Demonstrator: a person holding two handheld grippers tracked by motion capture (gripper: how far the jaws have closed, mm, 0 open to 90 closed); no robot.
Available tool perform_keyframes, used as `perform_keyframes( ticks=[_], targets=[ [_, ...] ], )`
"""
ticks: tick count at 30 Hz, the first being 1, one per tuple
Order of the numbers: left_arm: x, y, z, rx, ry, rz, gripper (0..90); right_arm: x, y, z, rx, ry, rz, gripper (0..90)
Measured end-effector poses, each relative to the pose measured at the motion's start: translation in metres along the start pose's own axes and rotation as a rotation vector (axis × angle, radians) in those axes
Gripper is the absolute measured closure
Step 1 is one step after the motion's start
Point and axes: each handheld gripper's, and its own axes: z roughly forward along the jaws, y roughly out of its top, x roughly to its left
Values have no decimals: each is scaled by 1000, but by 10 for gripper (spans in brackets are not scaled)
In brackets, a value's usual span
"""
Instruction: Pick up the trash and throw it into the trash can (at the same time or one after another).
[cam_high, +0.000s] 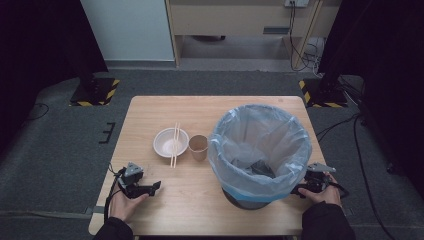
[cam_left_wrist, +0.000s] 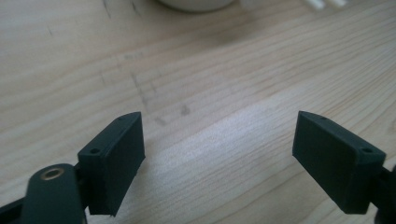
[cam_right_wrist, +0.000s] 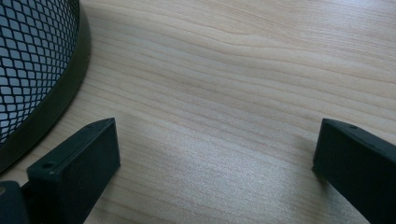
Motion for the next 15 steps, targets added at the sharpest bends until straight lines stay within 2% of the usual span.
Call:
perform_keyframes(
  ticks=[7,12,15],
  targets=[
    [-7,8,-14,-63,-5,-25,163,0,0,0,-4,4,-2,7],
    [-9,15,-24,-82,25,-46,158,-1,0,0,-4,9,-6,9],
    [-8,20,-29,-116,39,-49,156,-1,0,0,-4,10,-6,10]
  ],
)
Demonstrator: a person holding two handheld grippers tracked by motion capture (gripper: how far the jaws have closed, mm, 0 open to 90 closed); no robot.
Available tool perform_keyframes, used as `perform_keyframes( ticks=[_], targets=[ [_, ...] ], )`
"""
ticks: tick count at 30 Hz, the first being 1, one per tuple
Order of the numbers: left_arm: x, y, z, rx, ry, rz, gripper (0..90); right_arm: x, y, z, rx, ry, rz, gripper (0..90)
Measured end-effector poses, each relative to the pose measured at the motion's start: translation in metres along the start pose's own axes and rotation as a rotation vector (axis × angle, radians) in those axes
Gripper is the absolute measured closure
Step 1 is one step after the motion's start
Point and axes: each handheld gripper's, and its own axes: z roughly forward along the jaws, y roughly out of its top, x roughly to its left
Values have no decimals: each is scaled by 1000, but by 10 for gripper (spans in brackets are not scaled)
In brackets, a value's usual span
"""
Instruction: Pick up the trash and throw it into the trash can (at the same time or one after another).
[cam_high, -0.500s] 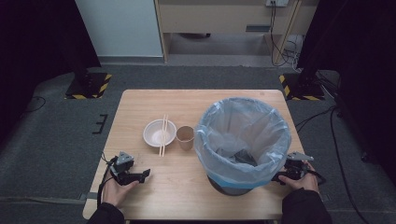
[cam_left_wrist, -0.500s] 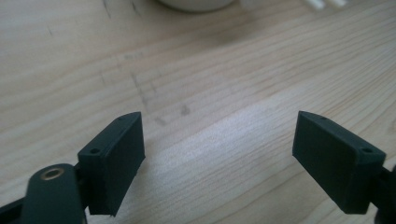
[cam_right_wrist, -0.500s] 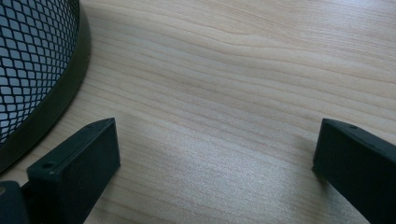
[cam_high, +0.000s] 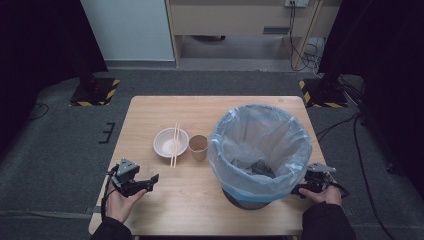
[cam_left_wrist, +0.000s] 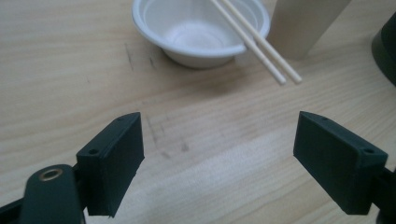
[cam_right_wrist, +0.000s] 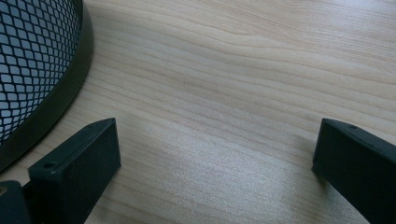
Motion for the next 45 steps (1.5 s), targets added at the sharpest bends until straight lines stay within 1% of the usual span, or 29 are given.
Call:
perform_keyframes(
  ticks=[4,5,11,14,15,16,20,22,25,29,33,36,37,38,40,42,43,44,45],
  targets=[
    [0,8,-7,-35,28,-3,151,0,0,0,0,-1,1,11],
    [1,11,-9,-51,29,-2,147,0,0,0,0,-2,1,12],
    [-1,24,-14,-111,6,-7,148,0,0,0,-3,-1,0,18],
    [-1,32,-18,-143,-7,-19,151,0,0,0,-3,-1,0,19],
    [-1,38,-20,-163,-12,-26,165,0,0,0,-4,-2,1,21],
    [-1,38,-20,-163,-12,-26,173,0,0,0,-4,-2,1,21],
    [-1,49,-25,-207,-11,-39,181,0,0,0,-4,-1,0,22],
    [-1,55,-26,-219,-12,-43,182,0,0,0,-4,-1,-1,23],
    [1,65,-24,-230,-8,-38,186,0,0,0,-4,-1,-1,23],
    [1,71,-22,-239,-3,-37,189,0,0,0,-5,0,-1,25],
    [2,79,-15,-242,2,-29,191,0,0,0,-5,1,-3,26],
    [2,84,-7,-244,2,-25,191,0,0,0,-5,1,-4,26],
    [1,86,-1,-242,6,-24,193,0,0,0,-5,1,-4,26],
    [1,86,-1,-242,6,-24,197,0,0,0,-5,1,-4,26],
    [0,87,5,-237,11,-17,198,0,0,0,-5,1,-4,26],
    [-2,88,14,-227,14,-10,206,-1,0,0,-5,2,-4,27],
    [-3,88,21,-212,15,-2,213,0,0,0,-5,3,-4,26],
    [-3,88,21,-212,15,-2,220,0,0,0,-5,3,-4,26],
    [-3,88,26,-203,14,0,220,0,0,0,-5,3,-5,26]
  ],
)
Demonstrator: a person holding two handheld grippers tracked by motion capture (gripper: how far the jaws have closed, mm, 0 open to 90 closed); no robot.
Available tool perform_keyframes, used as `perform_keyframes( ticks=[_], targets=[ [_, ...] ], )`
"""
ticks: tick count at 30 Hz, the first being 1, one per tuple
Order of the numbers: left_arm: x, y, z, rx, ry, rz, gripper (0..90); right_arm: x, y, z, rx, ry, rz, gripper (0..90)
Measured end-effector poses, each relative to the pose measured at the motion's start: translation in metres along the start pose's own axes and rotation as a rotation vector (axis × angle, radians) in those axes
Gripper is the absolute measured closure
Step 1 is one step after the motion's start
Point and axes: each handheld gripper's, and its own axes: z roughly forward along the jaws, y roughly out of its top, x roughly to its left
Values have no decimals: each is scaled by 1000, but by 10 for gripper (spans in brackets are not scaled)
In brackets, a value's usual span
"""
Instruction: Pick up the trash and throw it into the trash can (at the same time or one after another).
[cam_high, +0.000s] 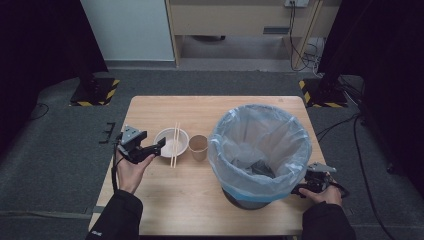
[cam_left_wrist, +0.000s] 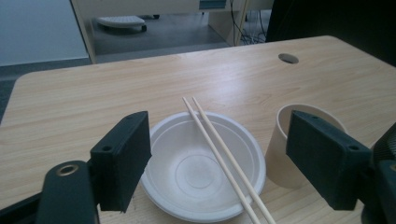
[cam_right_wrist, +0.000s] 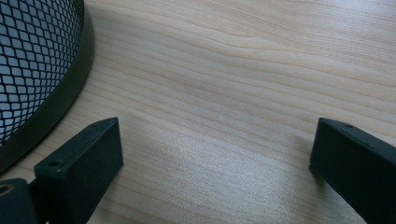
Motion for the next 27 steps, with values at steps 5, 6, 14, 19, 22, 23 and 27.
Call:
perform_keyframes(
  ticks=[5,6,14,19,22,23,27],
  targets=[
    [1,-4,18,35,11,11,257,0,0,0,-1,3,-3,26],
    [1,-6,22,39,10,7,263,0,0,0,0,3,-3,26],
    [4,-20,48,97,5,-4,320,0,0,0,1,7,-2,26],
    [3,-27,60,128,-1,-2,362,0,0,0,1,9,-4,26],
    [2,-32,66,161,2,13,390,0,0,0,0,10,-5,29],
    [2,-32,66,161,2,13,401,0,0,0,0,10,-5,29],
    [4,-37,69,182,8,9,421,0,0,0,0,11,-6,30]
  ],
)
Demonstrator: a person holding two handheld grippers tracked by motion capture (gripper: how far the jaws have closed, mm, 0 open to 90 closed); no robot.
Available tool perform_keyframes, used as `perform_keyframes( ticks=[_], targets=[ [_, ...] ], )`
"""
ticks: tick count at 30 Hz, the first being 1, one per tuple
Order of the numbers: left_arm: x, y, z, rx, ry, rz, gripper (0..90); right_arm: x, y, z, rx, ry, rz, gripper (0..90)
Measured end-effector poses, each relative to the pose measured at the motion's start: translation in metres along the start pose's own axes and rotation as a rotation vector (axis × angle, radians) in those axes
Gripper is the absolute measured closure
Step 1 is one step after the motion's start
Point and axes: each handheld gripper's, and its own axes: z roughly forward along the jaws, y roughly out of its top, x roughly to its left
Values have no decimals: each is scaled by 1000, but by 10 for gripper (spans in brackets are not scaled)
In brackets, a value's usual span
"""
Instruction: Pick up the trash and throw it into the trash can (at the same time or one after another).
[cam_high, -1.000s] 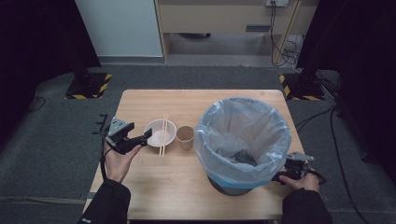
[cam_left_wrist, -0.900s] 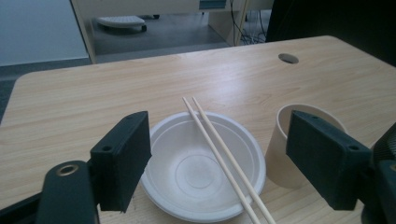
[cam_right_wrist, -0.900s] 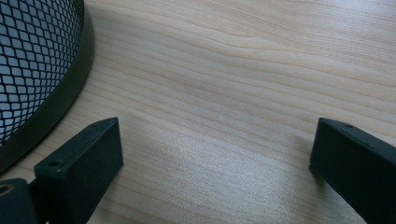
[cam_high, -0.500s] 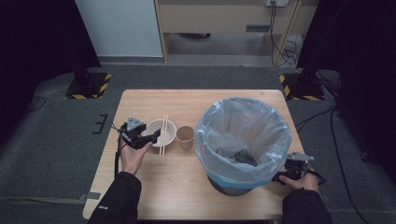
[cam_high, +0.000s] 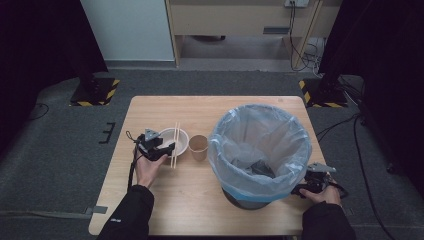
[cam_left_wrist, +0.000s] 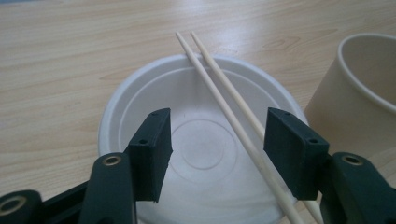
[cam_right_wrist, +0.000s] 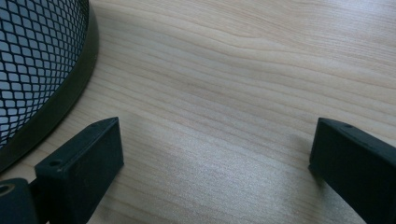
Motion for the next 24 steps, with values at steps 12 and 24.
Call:
perform_keyframes(
  ticks=[12,24],
  targets=[
    [3,-4,5,42,28,-17,552,0,0,0,-1,3,-8,30],
    [7,-3,2,72,68,-9,779,0,0,0,1,5,-5,30]
  ],
)
